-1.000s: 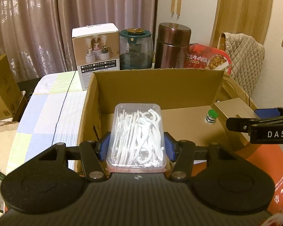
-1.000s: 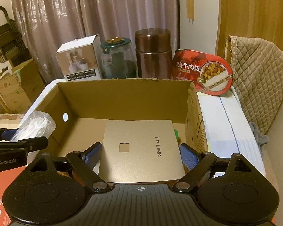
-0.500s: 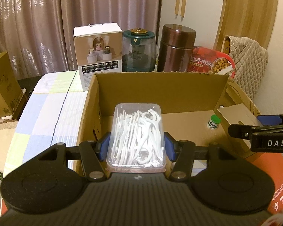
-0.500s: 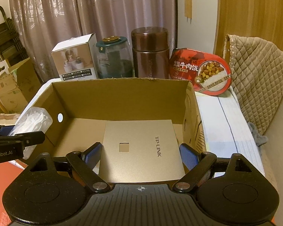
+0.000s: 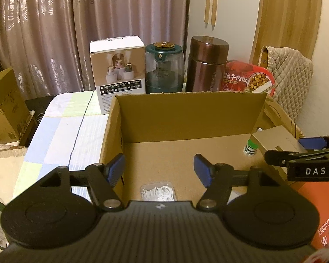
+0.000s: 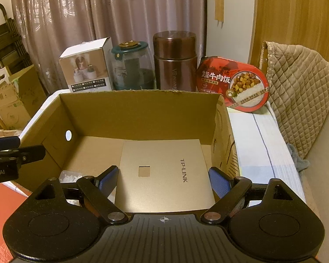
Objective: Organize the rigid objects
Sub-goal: 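Open both tools to drop the floss box and plate into the box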
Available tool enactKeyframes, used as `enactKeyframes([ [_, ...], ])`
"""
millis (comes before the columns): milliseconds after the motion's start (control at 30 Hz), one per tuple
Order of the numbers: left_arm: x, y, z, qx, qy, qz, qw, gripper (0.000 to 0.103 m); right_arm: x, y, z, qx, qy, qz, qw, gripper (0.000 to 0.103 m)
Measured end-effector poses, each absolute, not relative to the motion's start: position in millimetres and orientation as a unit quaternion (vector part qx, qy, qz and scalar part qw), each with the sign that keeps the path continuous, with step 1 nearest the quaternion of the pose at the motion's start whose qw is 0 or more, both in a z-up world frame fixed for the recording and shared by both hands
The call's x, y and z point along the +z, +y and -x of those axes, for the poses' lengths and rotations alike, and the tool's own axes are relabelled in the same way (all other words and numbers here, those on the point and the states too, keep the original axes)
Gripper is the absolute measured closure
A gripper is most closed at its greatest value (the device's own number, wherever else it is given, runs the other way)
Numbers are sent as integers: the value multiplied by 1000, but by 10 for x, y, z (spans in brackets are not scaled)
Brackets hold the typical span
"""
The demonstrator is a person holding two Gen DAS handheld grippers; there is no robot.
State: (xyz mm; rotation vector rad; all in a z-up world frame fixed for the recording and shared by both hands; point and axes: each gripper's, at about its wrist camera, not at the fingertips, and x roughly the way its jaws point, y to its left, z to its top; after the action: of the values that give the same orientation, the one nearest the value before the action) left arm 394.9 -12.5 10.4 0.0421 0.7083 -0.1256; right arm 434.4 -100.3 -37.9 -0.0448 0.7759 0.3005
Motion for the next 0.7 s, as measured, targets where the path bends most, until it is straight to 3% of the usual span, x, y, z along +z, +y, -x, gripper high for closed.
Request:
enactKeyframes([
  [700,56,-128,-3913,-62,352,-23,934,39,-330,-1026,-4394,173,367,-1,914,18],
])
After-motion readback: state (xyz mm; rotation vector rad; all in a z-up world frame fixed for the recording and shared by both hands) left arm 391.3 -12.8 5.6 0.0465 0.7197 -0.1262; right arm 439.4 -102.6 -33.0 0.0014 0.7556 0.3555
